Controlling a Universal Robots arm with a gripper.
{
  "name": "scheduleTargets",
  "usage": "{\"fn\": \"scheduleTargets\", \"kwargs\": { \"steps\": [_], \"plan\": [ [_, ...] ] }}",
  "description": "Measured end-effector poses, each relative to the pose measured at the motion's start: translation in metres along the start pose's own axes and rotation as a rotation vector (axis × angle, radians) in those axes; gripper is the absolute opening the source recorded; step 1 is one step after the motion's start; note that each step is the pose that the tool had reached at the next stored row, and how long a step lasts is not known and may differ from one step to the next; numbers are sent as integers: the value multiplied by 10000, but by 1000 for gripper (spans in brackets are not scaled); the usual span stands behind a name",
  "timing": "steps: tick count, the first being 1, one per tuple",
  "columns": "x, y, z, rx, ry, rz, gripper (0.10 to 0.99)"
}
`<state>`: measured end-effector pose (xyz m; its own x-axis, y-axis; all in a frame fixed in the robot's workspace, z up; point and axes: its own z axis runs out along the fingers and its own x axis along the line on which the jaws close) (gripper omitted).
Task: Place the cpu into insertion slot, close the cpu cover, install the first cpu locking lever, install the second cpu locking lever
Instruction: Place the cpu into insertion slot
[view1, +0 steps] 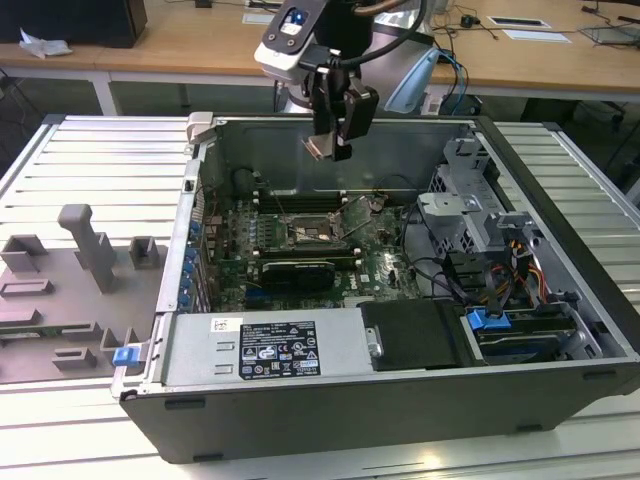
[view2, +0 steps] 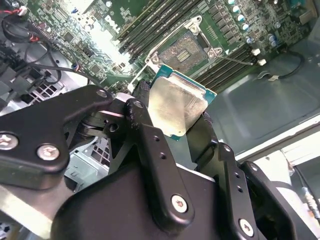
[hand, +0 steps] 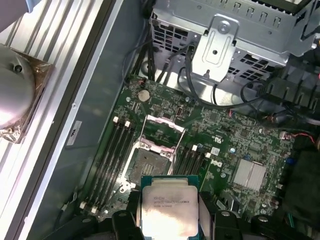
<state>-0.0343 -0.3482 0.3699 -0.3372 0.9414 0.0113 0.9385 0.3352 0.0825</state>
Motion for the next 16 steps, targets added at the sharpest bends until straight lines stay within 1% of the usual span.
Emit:
{"fn": "scheduleTargets", "kwargs": {
  "steps": [6,14,16],
  "plan": [
    [0,-1,12,-2,-47,493,541],
    [3,-1,28,-6,-86,912,541],
    [4,-2,40,-3,-114,1077,541]
  ]
}}
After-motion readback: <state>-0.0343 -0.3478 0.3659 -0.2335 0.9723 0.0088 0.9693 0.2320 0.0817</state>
